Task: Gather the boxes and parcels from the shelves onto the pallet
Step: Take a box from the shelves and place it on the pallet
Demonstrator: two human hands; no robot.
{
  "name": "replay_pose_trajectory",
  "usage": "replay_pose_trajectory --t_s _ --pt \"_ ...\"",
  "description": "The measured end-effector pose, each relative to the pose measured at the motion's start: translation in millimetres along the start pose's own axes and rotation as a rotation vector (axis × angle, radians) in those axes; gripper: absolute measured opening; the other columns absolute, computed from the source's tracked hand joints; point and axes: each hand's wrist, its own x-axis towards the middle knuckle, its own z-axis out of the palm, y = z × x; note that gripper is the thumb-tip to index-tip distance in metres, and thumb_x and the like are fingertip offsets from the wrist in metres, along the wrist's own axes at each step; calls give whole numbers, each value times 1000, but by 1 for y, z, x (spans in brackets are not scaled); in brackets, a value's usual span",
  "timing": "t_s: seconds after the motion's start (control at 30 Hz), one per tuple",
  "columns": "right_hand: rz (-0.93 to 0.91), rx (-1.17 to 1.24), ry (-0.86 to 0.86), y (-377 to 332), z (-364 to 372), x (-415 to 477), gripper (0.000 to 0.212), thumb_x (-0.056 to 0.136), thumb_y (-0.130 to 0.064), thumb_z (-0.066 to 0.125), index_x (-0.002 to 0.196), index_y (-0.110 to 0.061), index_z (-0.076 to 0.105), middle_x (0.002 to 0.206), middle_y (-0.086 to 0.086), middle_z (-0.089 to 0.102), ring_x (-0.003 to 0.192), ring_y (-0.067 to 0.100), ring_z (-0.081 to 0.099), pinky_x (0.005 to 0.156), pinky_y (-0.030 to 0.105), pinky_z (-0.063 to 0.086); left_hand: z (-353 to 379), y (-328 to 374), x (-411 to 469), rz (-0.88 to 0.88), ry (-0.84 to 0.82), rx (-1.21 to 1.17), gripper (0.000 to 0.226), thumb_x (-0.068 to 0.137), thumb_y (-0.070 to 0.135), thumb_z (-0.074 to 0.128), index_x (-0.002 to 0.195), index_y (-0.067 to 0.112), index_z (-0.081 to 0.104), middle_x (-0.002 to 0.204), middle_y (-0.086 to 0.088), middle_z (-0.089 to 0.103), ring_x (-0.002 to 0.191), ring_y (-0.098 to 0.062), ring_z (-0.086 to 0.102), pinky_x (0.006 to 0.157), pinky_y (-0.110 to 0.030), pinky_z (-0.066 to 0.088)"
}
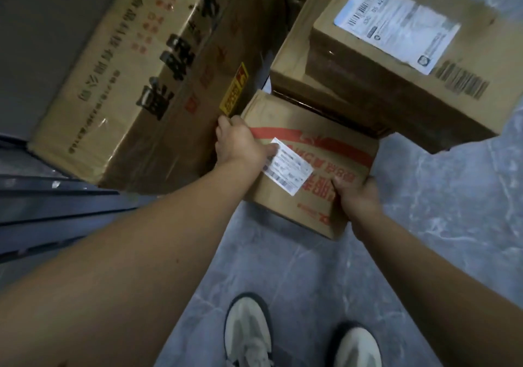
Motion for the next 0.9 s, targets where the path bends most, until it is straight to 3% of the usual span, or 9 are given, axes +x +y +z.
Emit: replay_pose_trajectory --t_s 0.1,0.2,0.27,0.33,0.4,0.57,0.67,0.8,0.9 --pt "17 47 75 17 -15 -8 35 91 -29 63 120 -14 52 108 4 66 91 23 65 78 38 53 4 -3 -7 -93 -76 19 88 54 62 83 123 19 47 131 -8 35 125 -29 35 104 -41 35" --pt "72 99 42 28 -35 -14 35 92 -27 63 121 -14 50 106 4 67 90 23 67 74 38 55 15 -15 -29 -132 -233 -217 93 55 47 89 126 24 34 132 -9 40 125 -29 42 105 -46 39" --pt "90 84 37 25 -50 -22 29 92 -22 64 116 -14 51 107 7 68 94 26 67 81 45 56 16 -21 -53 -140 -326 -391 94 56 34 92 127 21 32 129 -8 47 119 -27 51 101 -43 45" --pt "76 48 42 18 -65 -38 24 91 -20 64 111 -16 51 110 7 67 96 27 66 88 48 55 8 -25 -78 -109 -339 -412 102 54 28 94 134 20 32 129 -7 49 118 -24 52 102 -42 45" --pt "58 41 23 7 -80 -60 15 91 -20 65 100 -21 52 106 5 68 91 23 67 84 42 55 -12 -25 -102 -64 -269 -394 107 52 28 95 138 23 31 130 -4 46 119 -21 49 103 -39 43" --pt "29 30 -34 -52 -113 -143 22 91 -22 65 108 -13 55 106 7 70 94 24 68 86 44 55 -108 -8 -156 -9 -160 -421 107 53 29 93 141 28 32 119 7 36 120 -20 43 101 -31 37" --pt "-27 36 -64 -118 -141 -209 31 89 -20 67 116 -9 57 108 8 70 95 25 68 88 45 55 -191 24 -188 28 -93 -437 107 55 32 93 142 25 31 128 4 41 123 -20 44 105 -35 38" --pt "-167 99 -85 -220 -195 -300 30 87 -17 70 114 -10 57 95 -1 68 79 11 66 63 27 52 -315 83 -227 80 -34 -454 110 54 42 91 142 23 28 138 -1 46 126 -21 46 105 -47 41" --pt "-288 92 -116 -288 -234 -366 34 88 -20 70 117 -10 56 102 1 68 85 14 67 65 27 52 -402 126 -264 146 73 -511 104 53 42 92 137 23 33 134 1 47 121 -19 48 103 -44 43"
